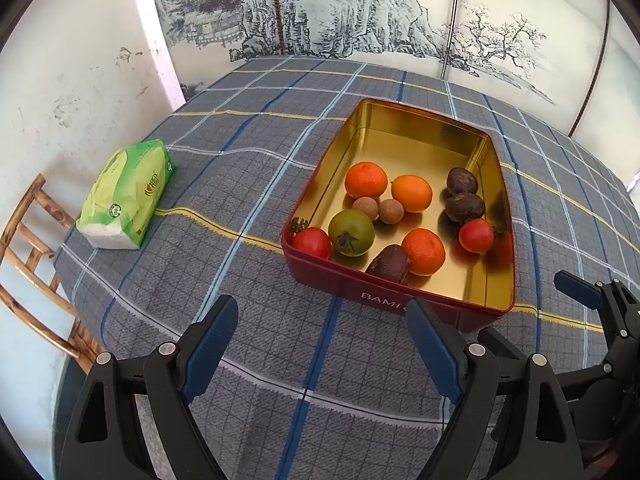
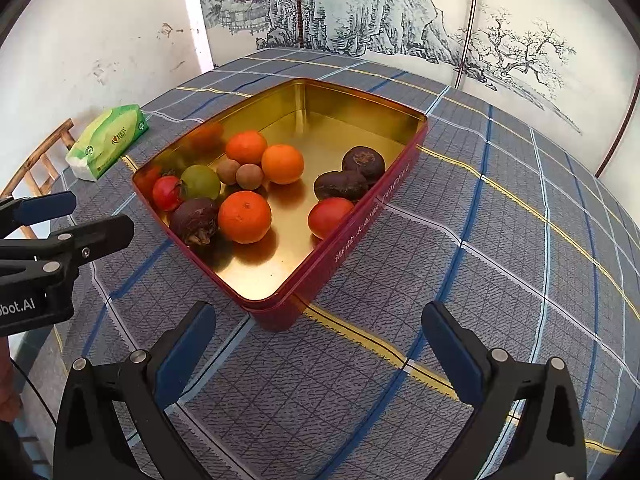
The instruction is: Organize fruits
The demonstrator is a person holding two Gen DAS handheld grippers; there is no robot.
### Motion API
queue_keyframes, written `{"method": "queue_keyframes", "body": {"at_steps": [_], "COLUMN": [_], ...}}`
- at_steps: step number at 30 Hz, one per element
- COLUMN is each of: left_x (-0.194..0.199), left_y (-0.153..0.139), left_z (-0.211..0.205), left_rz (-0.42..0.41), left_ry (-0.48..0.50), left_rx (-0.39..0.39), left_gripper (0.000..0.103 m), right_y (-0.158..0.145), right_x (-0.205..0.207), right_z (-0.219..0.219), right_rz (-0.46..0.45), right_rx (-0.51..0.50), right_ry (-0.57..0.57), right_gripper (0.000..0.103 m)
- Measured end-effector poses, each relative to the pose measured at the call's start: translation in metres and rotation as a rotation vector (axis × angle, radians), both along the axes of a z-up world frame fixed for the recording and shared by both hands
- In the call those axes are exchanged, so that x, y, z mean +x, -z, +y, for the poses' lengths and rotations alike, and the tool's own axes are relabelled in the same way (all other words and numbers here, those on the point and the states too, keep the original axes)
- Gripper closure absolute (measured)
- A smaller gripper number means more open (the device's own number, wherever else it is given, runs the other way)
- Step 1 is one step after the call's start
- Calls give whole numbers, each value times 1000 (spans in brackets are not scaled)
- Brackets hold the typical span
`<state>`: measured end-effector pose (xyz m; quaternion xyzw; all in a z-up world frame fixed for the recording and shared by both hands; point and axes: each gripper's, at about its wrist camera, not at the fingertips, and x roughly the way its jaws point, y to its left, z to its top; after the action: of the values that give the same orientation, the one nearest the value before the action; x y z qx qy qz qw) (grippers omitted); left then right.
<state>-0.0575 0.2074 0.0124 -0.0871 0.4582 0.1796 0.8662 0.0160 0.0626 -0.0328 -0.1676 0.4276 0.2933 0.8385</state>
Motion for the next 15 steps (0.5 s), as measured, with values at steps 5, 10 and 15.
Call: {"method": "queue_keyframes", "body": {"at_steps": [5,10,15], "left_x": [1,2,1], "left_y": [3,4,3], "left_z": [0,-1,-1], "left_rz": [7,12,7], "left_ry": [0,-1,2], "left_rx": [-10,-3,0], "left_gripper": [17,17,17], "right_y": [1,0,2], "right_x": [0,0,0], "right_z": [0,0,0], "right_rz": [3,2,5], "right_rx": [-2,-2,-2], "right_ry": [2,1,-1], "right_gripper": [1,1,1]}}
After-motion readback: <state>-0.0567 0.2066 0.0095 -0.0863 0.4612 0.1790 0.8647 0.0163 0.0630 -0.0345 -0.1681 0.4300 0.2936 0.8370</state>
